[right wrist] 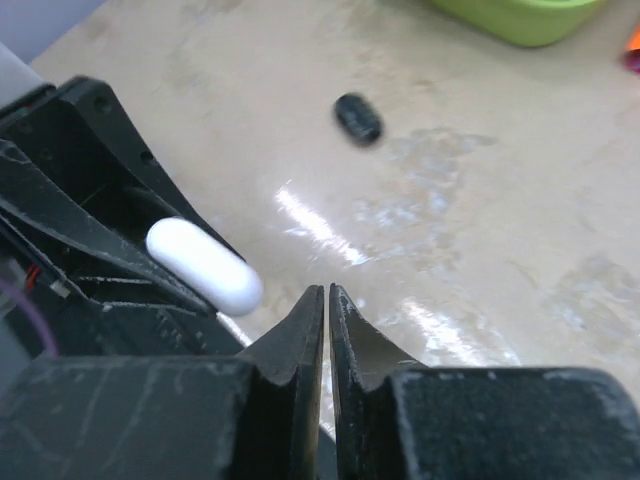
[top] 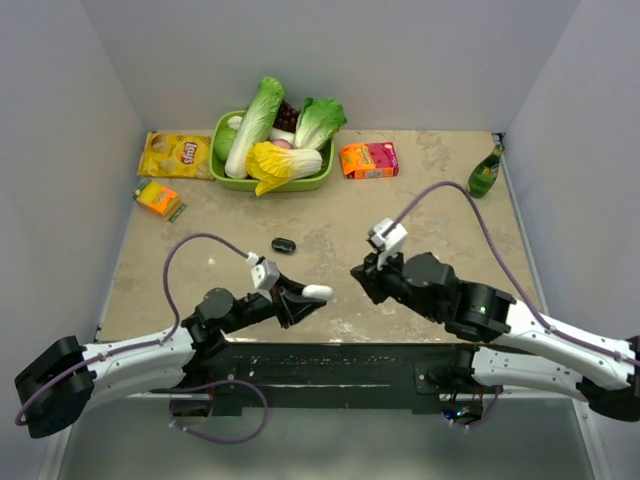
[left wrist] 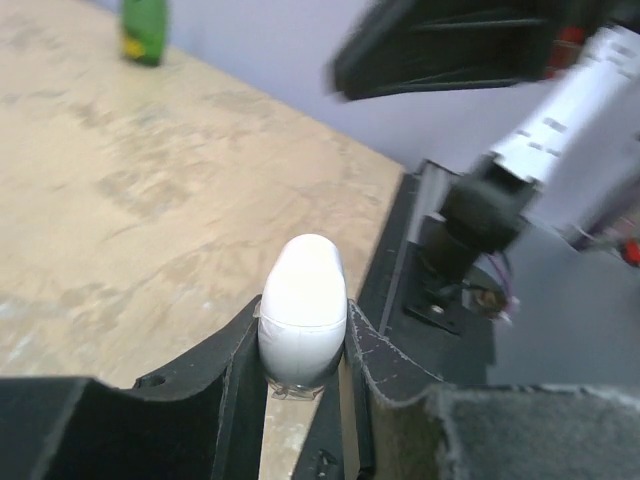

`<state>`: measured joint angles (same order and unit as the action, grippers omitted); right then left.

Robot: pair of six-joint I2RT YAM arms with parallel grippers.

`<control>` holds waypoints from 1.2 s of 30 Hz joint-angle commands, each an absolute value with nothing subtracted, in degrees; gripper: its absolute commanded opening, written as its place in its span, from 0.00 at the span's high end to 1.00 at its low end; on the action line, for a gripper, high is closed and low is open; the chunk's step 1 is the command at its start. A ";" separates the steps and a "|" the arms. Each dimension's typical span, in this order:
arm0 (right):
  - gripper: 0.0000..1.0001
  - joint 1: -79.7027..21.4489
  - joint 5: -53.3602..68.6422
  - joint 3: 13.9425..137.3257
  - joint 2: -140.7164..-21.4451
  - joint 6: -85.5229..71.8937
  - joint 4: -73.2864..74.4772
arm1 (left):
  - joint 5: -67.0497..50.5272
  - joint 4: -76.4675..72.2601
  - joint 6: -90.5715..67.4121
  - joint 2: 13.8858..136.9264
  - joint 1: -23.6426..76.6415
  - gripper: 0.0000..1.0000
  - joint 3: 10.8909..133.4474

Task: Insert the wireless bluetooth earbuds into the charging case
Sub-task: Close the charging case, then place the charging case at the center of the board.

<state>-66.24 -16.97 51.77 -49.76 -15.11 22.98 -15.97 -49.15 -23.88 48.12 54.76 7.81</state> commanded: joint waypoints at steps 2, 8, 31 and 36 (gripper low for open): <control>0.84 -66.09 -33.31 44.21 -45.07 -18.63 14.59 | 3.33 -41.23 -29.00 60.09 53.00 1.00 17.29; 0.71 -66.18 -32.27 41.23 -49.31 -21.36 14.86 | 2.66 -35.24 -31.64 83.65 46.86 1.00 32.33; 0.61 -66.01 -29.18 37.18 -46.58 -23.91 17.75 | -3.52 -35.34 -34.10 95.55 36.74 0.13 33.67; 0.60 -66.18 -30.49 37.09 -45.09 -24.34 17.67 | 2.09 -27.63 -34.89 83.62 36.30 0.08 31.11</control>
